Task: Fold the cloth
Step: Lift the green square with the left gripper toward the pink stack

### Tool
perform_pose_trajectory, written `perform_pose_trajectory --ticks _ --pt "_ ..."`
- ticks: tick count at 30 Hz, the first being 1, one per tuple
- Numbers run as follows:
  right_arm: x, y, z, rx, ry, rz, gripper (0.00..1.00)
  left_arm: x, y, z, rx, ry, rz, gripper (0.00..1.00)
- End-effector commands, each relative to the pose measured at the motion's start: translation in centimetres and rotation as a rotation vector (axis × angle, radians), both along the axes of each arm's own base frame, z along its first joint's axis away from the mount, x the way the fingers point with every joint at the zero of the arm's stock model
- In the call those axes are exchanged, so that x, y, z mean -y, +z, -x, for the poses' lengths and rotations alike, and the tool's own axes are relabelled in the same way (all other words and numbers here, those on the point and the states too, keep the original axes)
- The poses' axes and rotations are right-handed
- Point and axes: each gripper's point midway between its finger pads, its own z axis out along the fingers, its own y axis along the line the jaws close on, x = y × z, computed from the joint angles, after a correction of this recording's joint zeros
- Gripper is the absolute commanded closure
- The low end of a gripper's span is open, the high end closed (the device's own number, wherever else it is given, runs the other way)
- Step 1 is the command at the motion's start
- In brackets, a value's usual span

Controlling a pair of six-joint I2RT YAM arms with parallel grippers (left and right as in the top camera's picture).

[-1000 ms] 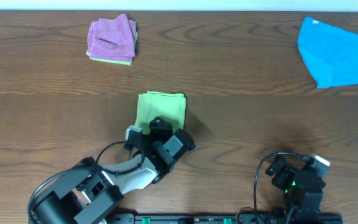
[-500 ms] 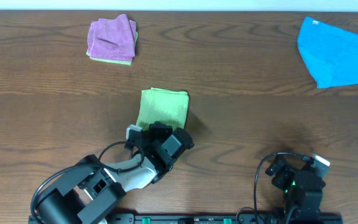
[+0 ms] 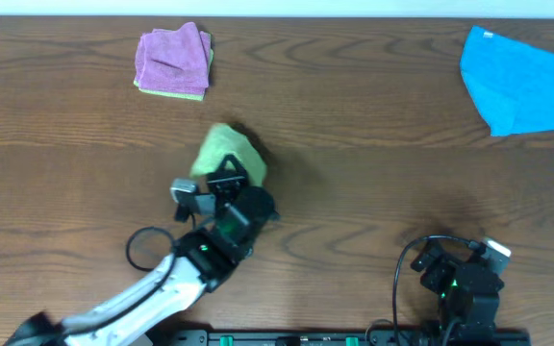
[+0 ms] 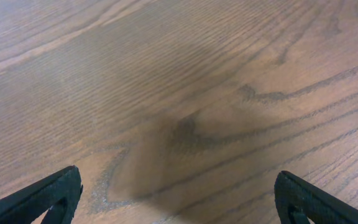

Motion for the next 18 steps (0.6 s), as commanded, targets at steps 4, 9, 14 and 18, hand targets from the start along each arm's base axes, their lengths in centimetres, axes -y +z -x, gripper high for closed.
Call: perform_pose_trajectory --ticks 4,9,14,18 --pt "0.2 -0.3 0.1 0.001 -0.017 -0.004 0.01 -4.4 4.9 -1.7 0.112 0.154 0.141 0.94" --pt "0.2 -0.3 0.1 0.001 -0.017 -0.004 0.01 -6.9 7.4 -4.3 0.134 0.194 0.151 0.94" --pt "0.2 -0.3 0.1 0.001 -0.017 -0.004 0.01 -9.2 11.4 -9.1 0.143 0.152 0.031 0.94" --pt "0.2 -0.3 0.1 0.001 -0.017 -0.004 0.01 -11.1 14.7 -12.2 0.17 0.142 -0.076 0.94"
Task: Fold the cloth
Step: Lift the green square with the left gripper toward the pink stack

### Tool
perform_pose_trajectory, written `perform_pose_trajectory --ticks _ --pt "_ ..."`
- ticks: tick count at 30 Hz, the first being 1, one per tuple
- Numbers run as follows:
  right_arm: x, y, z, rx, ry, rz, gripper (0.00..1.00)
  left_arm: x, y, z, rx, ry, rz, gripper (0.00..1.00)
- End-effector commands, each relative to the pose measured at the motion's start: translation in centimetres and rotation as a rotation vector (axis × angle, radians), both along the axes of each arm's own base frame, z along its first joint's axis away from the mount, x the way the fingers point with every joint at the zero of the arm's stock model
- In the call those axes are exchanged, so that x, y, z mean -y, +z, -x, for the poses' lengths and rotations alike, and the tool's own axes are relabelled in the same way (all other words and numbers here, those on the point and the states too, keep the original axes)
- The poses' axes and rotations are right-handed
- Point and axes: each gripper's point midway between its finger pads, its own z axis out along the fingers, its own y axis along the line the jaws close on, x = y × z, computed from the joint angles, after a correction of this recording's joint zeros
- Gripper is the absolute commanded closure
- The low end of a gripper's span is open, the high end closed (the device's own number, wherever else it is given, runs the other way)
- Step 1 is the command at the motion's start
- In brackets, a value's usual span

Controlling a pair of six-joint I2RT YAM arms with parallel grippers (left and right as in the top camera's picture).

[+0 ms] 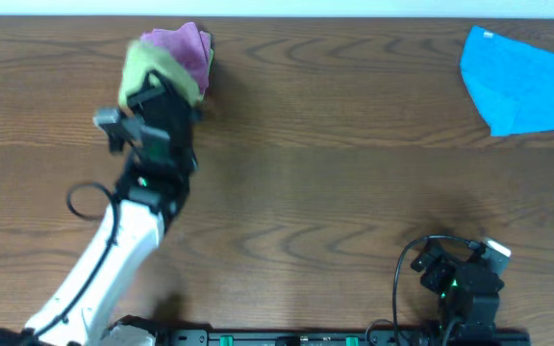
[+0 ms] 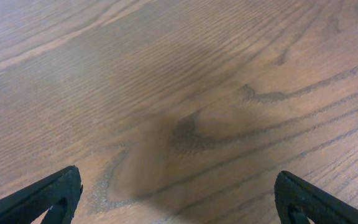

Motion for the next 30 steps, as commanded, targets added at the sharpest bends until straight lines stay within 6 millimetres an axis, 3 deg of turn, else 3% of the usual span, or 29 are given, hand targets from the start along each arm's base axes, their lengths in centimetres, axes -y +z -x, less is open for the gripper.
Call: perform_pose_trajectory --ticks 1,5,11,16,22,30 --pt "0.2 -0.3 0.1 0.001 -0.017 -0.004 0.01 -0.7 2.8 -2.5 0.002 -0.059 -0.126 0.94" --pt "0.2 -0.3 0.1 0.001 -0.017 -0.004 0.01 -1.6 3.0 -5.7 -0.001 -0.062 -0.125 0.94" --pt "0.2 -0.3 0.1 0.001 -0.017 -0.004 0.01 -1.4 0.0 -12.1 -0.052 -0.063 -0.127 0.94" --pt "0.2 -0.3 0.1 0.001 -0.017 -0.004 0.01 -1.6 -1.1 -17.0 -0.028 -0.082 -0.114 0.94" --pt "0.2 -0.3 0.1 0.001 -0.017 -0.004 0.01 -3.6 -2.6 -19.3 -0.033 -0.058 -0.111 0.94" --pt "0.2 -0.3 0.1 0.001 -0.017 -0.004 0.01 -3.8 -3.8 -21.2 0.034 -0.09 -0.173 0.94"
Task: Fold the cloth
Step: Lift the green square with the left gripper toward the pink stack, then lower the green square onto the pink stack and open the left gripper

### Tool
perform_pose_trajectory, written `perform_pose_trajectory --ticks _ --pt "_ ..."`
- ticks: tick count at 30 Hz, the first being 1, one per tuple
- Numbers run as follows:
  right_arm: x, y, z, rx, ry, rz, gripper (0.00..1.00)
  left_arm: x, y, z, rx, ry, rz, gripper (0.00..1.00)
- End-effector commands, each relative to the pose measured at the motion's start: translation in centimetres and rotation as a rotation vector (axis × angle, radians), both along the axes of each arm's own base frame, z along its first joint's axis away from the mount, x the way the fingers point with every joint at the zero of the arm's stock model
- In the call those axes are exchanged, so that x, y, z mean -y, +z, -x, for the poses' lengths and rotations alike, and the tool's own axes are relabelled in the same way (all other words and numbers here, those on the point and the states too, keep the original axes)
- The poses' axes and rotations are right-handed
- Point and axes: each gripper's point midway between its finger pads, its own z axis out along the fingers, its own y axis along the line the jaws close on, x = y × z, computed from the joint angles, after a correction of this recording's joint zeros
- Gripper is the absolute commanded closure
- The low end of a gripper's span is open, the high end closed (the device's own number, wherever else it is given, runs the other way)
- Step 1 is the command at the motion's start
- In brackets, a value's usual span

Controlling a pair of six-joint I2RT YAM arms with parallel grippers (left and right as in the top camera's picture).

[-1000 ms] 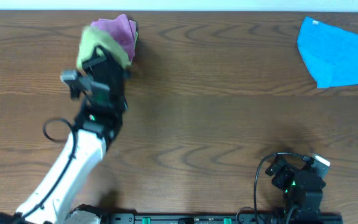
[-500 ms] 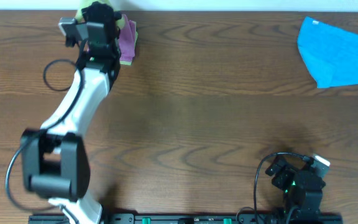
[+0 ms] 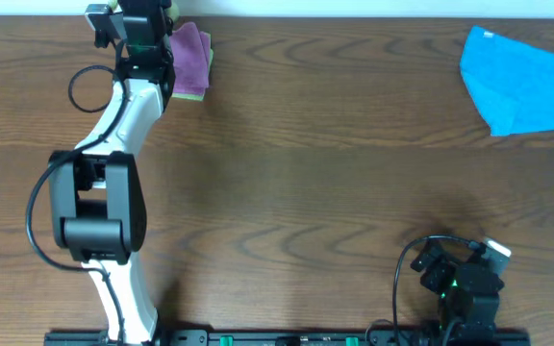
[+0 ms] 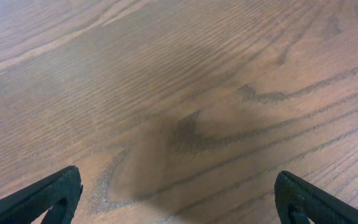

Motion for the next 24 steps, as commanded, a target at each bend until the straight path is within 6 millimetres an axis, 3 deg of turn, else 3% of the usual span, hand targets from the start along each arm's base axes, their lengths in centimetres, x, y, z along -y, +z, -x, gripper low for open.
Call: perform_pose_trajectory --ticks 1,15,24 --pt "0.2 -0.3 0.1 0.0 -0.017 -0.003 0.01 0.6 -0.6 -1.1 0.0 -0.039 -0.05 0.94" --pt "0.2 -0.3 0.1 0.0 -0.017 -0.003 0.01 4.2 -4.5 -1.5 -0.103 -0.138 -0.147 0.94" --pt "0.2 -0.3 0.1 0.0 -0.017 -0.004 0.01 4.0 -5.6 -1.2 -0.15 -0.136 -0.15 0.94"
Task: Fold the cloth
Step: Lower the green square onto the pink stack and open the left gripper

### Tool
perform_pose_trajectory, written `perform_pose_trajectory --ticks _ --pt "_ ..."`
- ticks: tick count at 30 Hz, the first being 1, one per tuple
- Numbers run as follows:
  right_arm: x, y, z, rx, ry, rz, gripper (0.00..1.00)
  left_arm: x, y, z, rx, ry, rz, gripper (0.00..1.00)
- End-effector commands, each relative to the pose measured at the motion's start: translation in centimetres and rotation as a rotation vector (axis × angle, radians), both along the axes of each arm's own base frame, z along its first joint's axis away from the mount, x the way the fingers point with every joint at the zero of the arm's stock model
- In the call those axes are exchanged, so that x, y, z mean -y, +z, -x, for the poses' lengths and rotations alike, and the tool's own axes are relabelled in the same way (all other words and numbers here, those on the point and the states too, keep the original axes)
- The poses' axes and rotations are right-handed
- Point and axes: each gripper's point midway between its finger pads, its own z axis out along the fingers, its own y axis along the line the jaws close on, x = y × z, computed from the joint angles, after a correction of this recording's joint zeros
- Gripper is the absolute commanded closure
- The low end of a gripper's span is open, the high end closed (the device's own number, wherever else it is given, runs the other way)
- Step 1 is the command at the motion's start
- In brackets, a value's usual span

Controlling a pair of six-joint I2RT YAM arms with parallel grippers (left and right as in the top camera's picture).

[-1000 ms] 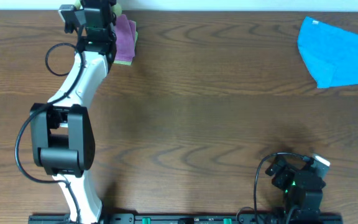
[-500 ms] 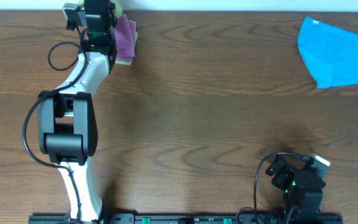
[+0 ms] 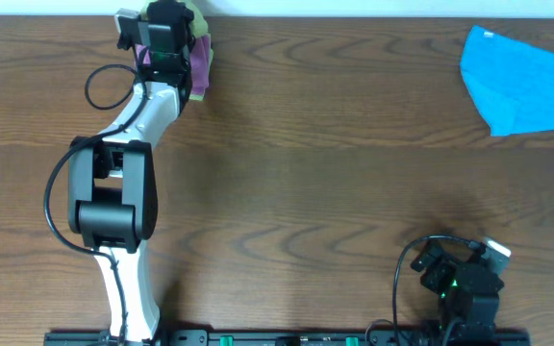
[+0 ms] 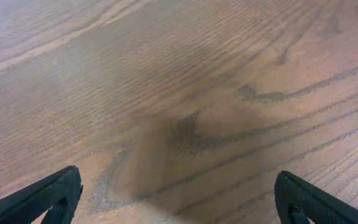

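Note:
My left arm stretches to the table's back left, and my left gripper hangs over the stack of folded cloths. Under it a purple cloth shows at the right, and a sliver of green cloth at the far side. The wrist hides the fingers, so their state is unclear. An unfolded blue cloth lies at the back right. My right gripper rests near the front right, open over bare wood with nothing between its fingers.
The wooden table ends at its back edge just behind the cloth stack. My right arm with its cables sits folded at the front right edge. A black rail runs along the front.
My left gripper has shifted slightly to the right over the stack, and a sliver of green cloth now shows beyond it. The right arm has not moved.
My left gripper first held a folded green cloth near the table's middle. Then it was by the purple stack at the back left with the cloth. Later the arm was stretched over the stack, and now sits slightly further right. The right arm stayed still.

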Motion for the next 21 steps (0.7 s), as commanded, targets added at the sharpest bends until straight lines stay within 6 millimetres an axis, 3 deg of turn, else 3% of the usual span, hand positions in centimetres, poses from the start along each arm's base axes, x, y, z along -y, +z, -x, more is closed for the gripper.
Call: perform_pose_trajectory --ticks 1,9,17,21 --pt "0.2 -0.3 0.1 0.0 -0.017 -0.004 0.01 -0.1 -0.2 -0.2 -0.014 -0.002 -0.026 0.94" --pt "0.2 -0.3 0.1 0.0 -0.017 -0.004 0.01 0.1 -3.1 0.7 -0.141 -0.029 -0.03 0.94" --pt "0.2 -0.3 0.1 0.0 -0.017 -0.004 0.01 -2.1 -4.8 3.4 -0.32 -0.028 -0.022 0.94" --pt "0.2 -0.3 0.1 0.0 -0.017 -0.004 0.01 -3.7 -5.2 5.8 -0.437 -0.011 -0.017 0.94"
